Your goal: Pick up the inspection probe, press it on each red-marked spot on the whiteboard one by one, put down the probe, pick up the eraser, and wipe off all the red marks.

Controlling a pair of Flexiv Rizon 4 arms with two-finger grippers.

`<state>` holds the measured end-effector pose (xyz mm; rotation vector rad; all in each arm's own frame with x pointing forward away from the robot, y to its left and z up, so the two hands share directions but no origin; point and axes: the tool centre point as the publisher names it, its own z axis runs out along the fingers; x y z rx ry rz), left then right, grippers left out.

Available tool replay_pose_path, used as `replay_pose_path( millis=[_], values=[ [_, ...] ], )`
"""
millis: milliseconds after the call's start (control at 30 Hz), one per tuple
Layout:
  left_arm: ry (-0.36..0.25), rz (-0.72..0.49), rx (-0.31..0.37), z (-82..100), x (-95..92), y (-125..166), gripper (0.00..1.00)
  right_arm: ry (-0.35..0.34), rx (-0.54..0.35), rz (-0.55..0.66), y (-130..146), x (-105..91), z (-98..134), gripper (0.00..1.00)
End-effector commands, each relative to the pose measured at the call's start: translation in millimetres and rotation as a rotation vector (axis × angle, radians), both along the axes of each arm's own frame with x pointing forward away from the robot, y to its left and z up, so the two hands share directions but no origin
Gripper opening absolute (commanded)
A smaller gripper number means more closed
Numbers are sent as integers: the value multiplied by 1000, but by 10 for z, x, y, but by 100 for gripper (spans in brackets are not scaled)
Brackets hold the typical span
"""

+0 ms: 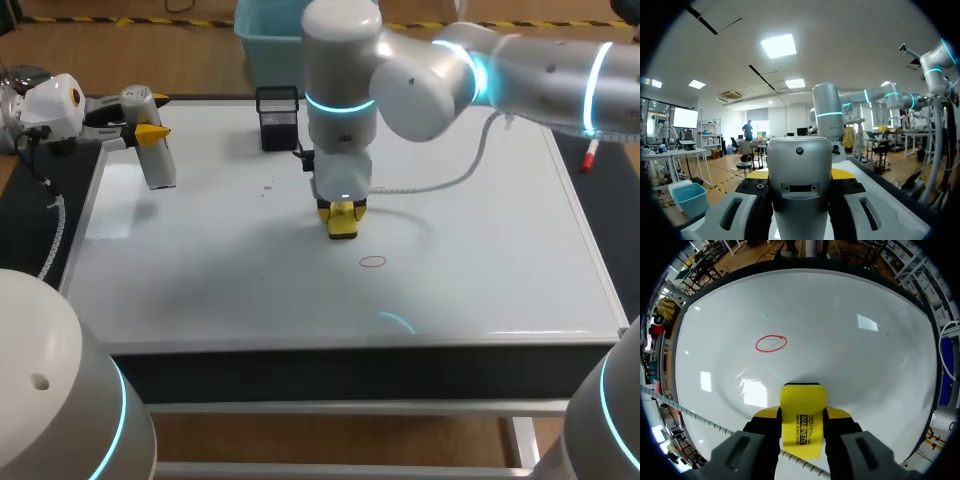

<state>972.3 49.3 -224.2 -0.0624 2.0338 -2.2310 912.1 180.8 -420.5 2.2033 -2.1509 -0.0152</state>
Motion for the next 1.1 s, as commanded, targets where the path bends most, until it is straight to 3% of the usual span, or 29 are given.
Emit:
replay_pose_path(
  millis=[33, 267, 467, 1100],
  values=[
    [0, 0, 1, 11, 1, -1, 0, -8, 32, 3, -155, 2, 200, 0],
    [0, 0, 1, 11, 1, -1, 0, 8, 82, -2, -401, 173, 367, 0],
    [0, 0, 1, 11, 1, -1, 0, 7, 72, -3, -615, 325, 422, 0],
    [0, 0, 1, 11, 1, -1, 0, -14, 76, -157, -1615, 966, 401, 0]
  ],
)
